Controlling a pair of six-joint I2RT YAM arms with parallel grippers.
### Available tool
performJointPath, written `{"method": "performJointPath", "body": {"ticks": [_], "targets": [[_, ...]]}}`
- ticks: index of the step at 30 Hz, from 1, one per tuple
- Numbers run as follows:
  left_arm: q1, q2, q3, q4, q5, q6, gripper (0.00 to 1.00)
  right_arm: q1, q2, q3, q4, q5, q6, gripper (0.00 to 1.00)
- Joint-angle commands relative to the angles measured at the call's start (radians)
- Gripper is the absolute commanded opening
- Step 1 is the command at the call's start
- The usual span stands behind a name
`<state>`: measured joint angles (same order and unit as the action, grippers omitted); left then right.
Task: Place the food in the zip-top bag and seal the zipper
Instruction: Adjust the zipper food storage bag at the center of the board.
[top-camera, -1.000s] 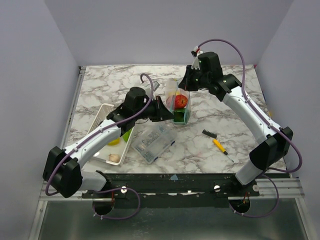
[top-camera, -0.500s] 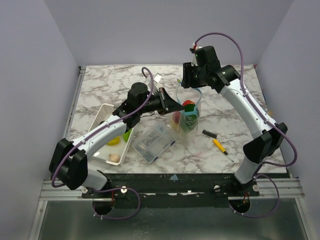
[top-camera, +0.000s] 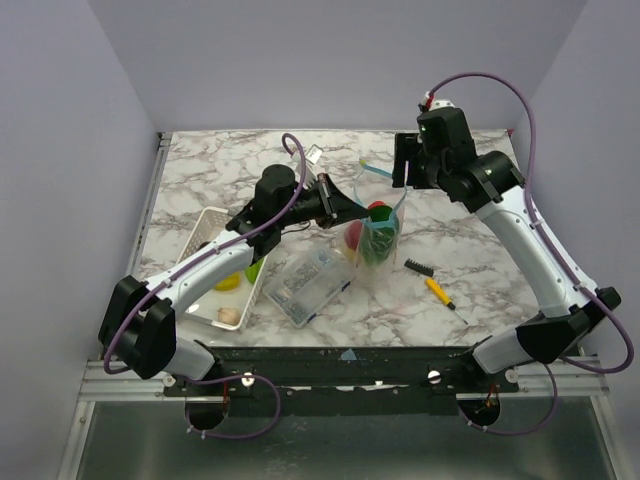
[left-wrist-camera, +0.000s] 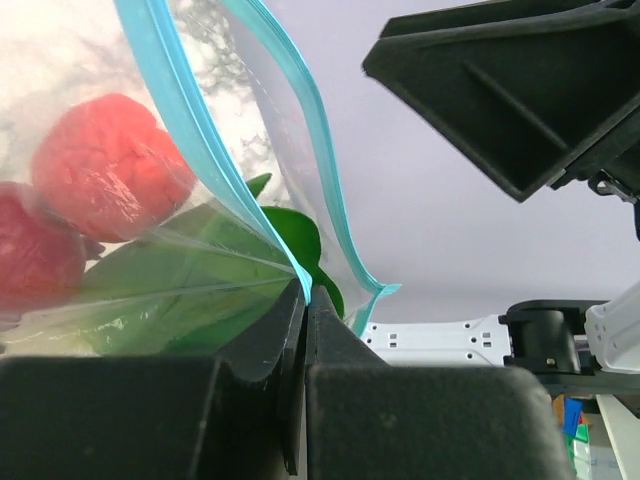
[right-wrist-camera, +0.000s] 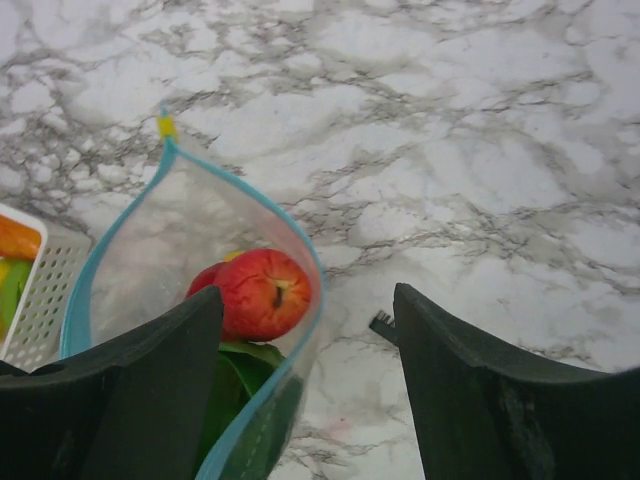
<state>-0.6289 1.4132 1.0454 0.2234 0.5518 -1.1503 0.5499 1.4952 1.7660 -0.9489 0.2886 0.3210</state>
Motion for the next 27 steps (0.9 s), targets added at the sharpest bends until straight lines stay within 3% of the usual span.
{"method": "performJointPath", "body": {"ticks": [1, 5, 8, 15, 20, 24, 27], "targets": [[-0.003, 0.014, 0.011, 0.059, -0.005, -0.005, 0.0, -0.001, -0.011, 0.023, -0.074, 0.168, 0.066, 0.75], [-0.003, 0.02, 0.014, 0.066, -0.003, -0.006, 0.0, -0.01, -0.036, -0.074, -0.057, 0.168, 0.124, 0.77], [-0.003, 0.023, 0.013, 0.069, 0.001, -0.009, 0.0, -0.025, -0.067, -0.164, 0.033, 0.08, 0.149, 0.74], [-0.005, 0.017, 0.002, 0.081, 0.004, -0.017, 0.0, -0.029, -0.051, -0.24, 0.127, -0.052, 0.211, 0.56], [-0.007, 0.018, 0.005, 0.082, 0.0, -0.021, 0.0, -0.028, -0.07, -0.244, 0.165, -0.049, 0.203, 0.34], [-0.021, 0.015, 0.007, 0.058, -0.064, -0.034, 0.04, -0.028, -0.075, -0.22, 0.225, -0.084, 0.144, 0.02], [-0.04, -0.006, 0.0, 0.034, -0.146, -0.034, 0.09, -0.028, -0.034, -0.176, 0.261, -0.066, 0.086, 0.0]]}}
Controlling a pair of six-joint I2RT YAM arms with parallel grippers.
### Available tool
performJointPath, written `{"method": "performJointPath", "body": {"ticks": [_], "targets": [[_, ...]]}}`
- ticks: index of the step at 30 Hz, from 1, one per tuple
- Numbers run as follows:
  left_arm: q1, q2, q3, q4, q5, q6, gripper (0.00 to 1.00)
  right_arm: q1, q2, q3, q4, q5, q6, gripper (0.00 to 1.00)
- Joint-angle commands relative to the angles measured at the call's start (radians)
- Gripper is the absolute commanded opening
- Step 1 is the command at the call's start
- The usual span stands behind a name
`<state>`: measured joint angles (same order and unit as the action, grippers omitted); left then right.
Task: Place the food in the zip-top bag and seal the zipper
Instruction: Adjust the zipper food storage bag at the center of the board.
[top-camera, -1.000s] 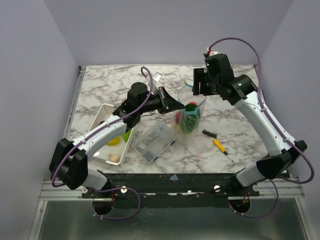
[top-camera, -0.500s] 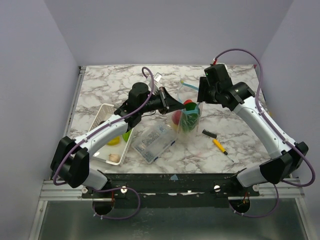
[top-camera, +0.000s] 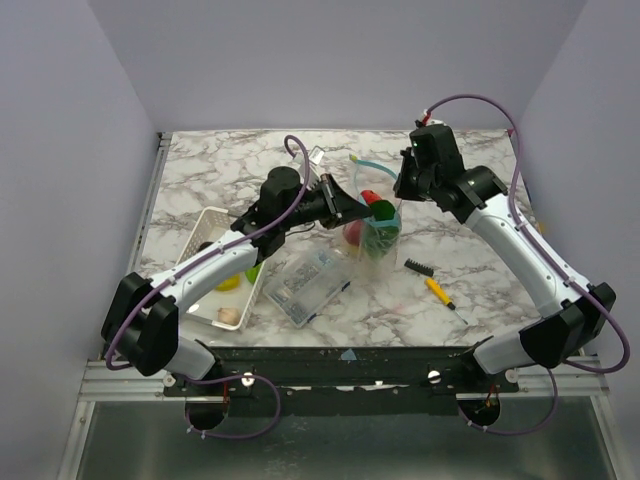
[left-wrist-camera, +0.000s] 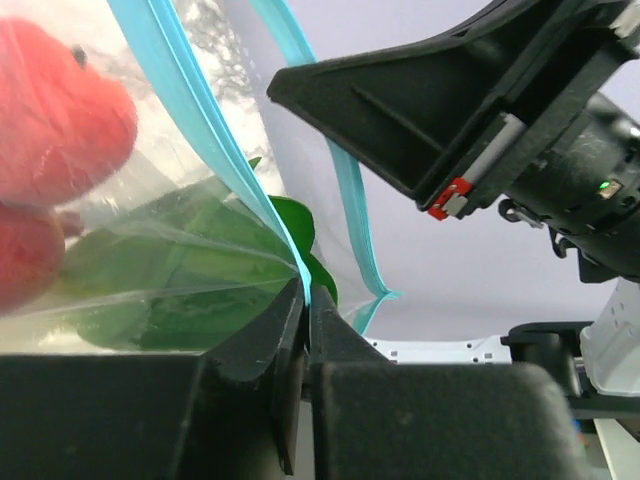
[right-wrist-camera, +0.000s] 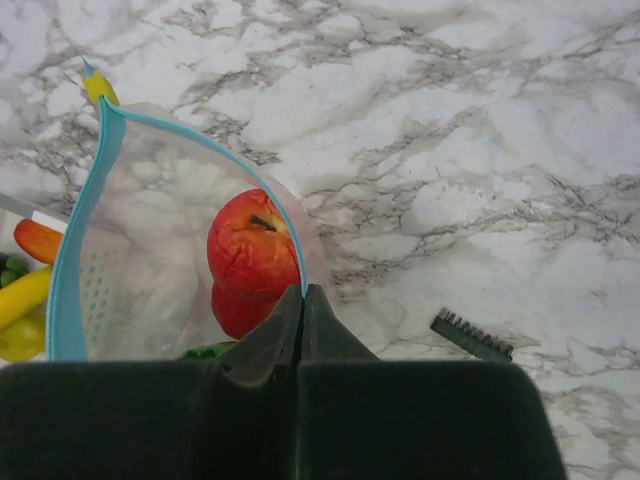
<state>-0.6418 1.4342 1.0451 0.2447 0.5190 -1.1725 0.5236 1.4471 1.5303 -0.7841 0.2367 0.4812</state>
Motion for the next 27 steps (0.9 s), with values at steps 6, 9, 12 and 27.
{"method": "performJointPath", "body": {"ticks": [6, 9, 12, 27], "targets": [[-0.035, -0.046, -0.003, -0.047, -0.145, 0.014, 0.38, -0.005, 0.017, -0.011, 0.305, -0.02, -0.182, 0.0], [-0.033, -0.102, -0.041, -0.078, -0.181, 0.059, 0.51, -0.006, -0.014, -0.088, 0.399, -0.044, -0.213, 0.0], [-0.023, -0.178, -0.069, -0.147, -0.216, 0.137, 0.6, -0.007, -0.033, -0.136, 0.426, -0.072, -0.221, 0.0], [0.251, -0.627, -0.259, -0.843, -0.615, 0.472, 0.69, -0.017, -0.045, -0.116, 0.398, -0.143, -0.181, 0.0]]}}
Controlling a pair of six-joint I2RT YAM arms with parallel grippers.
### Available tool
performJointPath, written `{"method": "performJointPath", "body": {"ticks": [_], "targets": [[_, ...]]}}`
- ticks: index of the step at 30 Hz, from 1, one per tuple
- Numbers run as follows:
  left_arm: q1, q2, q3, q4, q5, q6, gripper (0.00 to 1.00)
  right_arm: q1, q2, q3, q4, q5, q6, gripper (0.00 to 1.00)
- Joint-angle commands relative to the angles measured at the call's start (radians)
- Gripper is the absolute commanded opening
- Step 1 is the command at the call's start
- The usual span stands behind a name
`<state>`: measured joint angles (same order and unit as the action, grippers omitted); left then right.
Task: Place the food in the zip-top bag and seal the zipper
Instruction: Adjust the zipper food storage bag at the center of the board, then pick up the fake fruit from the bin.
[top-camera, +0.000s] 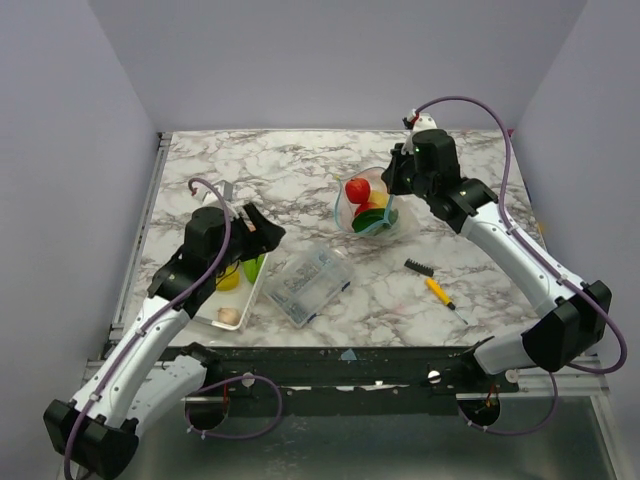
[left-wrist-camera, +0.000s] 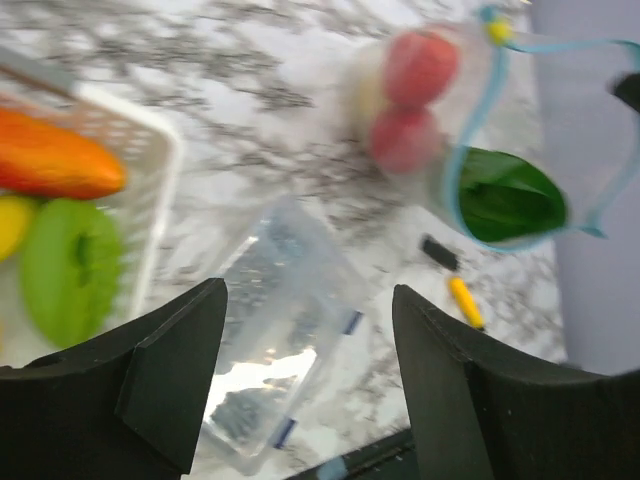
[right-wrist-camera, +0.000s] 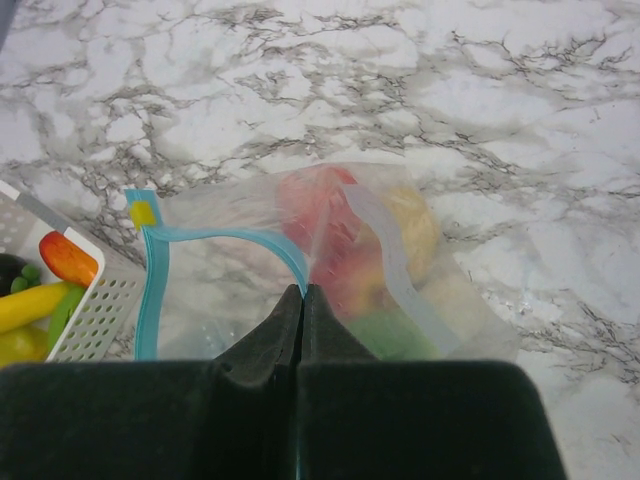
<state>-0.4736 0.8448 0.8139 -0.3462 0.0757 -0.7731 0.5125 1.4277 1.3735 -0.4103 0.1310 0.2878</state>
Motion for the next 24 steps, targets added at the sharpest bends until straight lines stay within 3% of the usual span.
{"method": "performJointPath", "body": {"ticks": [1, 5, 14, 17, 24], "targets": [[0.106, -0.041, -0.038, -0.275, -0.185, 0.077, 0.69, -0.006, -0.025, 0.042, 0.023, -0.046, 0.014, 0.0], [0.162, -0.027, -0.089, -0.292, -0.229, 0.072, 0.7, -0.006, -0.027, 0.039, 0.019, -0.047, 0.019, 0.0], [0.236, 0.127, -0.115, -0.201, -0.167, 0.08, 0.65, -0.006, -0.034, 0.031, -0.008, -0.034, 0.011, 0.0], [0.256, 0.15, -0.119, -0.266, -0.264, -0.034, 0.62, -0.006, -0.04, 0.033, -0.014, -0.027, 0.009, 0.0], [0.359, 0.123, -0.183, -0.312, -0.327, -0.234, 0.64, -0.007, -0.047, 0.032, -0.016, -0.027, 0.01, 0.0]]}}
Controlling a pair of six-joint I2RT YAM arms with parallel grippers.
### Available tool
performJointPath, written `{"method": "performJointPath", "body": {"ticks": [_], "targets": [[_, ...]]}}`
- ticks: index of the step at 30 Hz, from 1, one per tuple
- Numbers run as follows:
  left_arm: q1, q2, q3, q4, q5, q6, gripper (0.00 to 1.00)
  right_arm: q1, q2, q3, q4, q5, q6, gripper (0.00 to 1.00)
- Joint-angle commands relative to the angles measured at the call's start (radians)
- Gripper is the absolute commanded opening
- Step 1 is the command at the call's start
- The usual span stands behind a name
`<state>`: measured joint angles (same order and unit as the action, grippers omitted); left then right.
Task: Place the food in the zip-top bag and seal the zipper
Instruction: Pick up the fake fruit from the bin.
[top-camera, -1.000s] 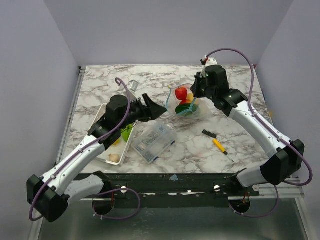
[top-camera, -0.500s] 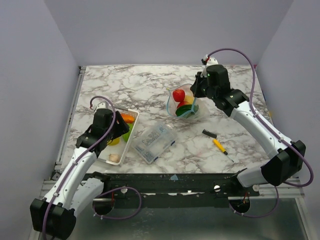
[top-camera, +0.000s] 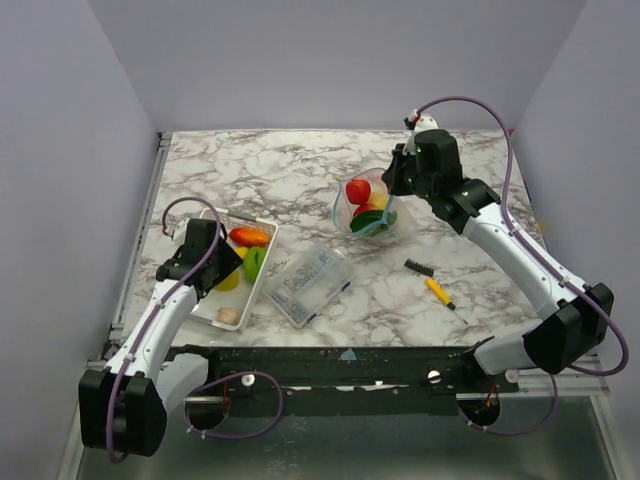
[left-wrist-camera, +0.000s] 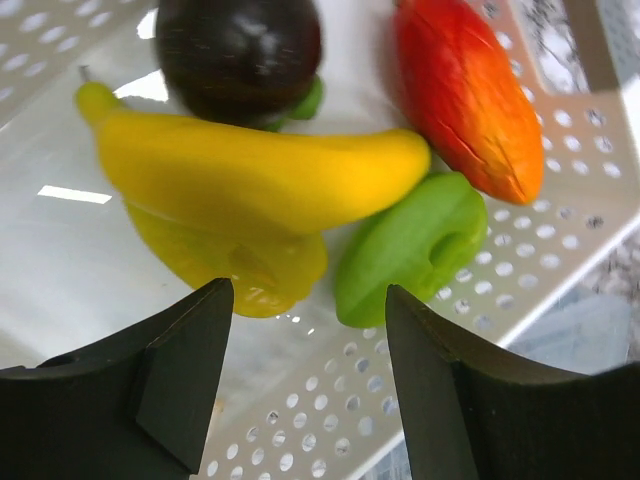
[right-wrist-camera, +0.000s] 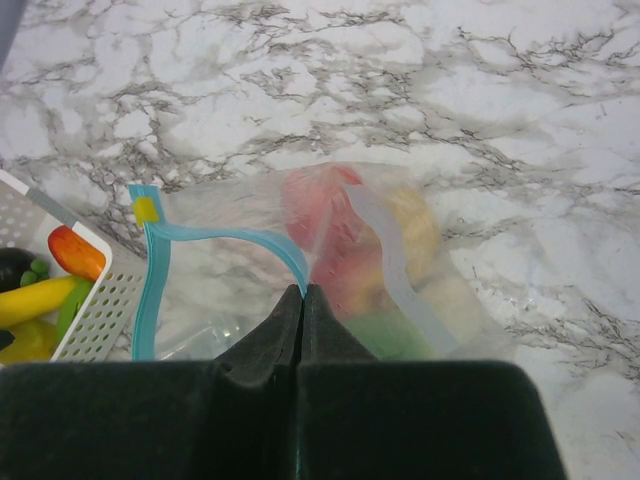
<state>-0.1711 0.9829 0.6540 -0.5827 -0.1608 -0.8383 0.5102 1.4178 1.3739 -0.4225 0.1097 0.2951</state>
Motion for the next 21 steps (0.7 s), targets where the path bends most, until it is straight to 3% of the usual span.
{"method": "performJointPath", "body": {"ticks": [1, 6, 11, 16, 21], "targets": [[0.071, -0.005, -0.028, -0.085, -0.085, -0.194, 0.64, -0.004, -0.037, 0.03, -0.002, -0.007, 0.002, 0.0], [0.149, 0.026, -0.083, -0.015, 0.033, -0.265, 0.71, -0.004, -0.036, 0.025, -0.002, -0.012, 0.007, 0.0], [0.162, 0.031, -0.139, 0.068, 0.065, -0.345, 0.79, -0.005, -0.037, 0.027, -0.003, -0.021, 0.009, 0.0], [0.197, 0.061, -0.184, 0.174, 0.093, -0.381, 0.7, -0.005, -0.036, 0.027, -0.004, -0.023, 0.009, 0.0], [0.2, 0.035, -0.229, 0.227, 0.07, -0.403, 0.5, -0.005, -0.031, 0.039, -0.017, -0.033, 0.009, 0.0]]}}
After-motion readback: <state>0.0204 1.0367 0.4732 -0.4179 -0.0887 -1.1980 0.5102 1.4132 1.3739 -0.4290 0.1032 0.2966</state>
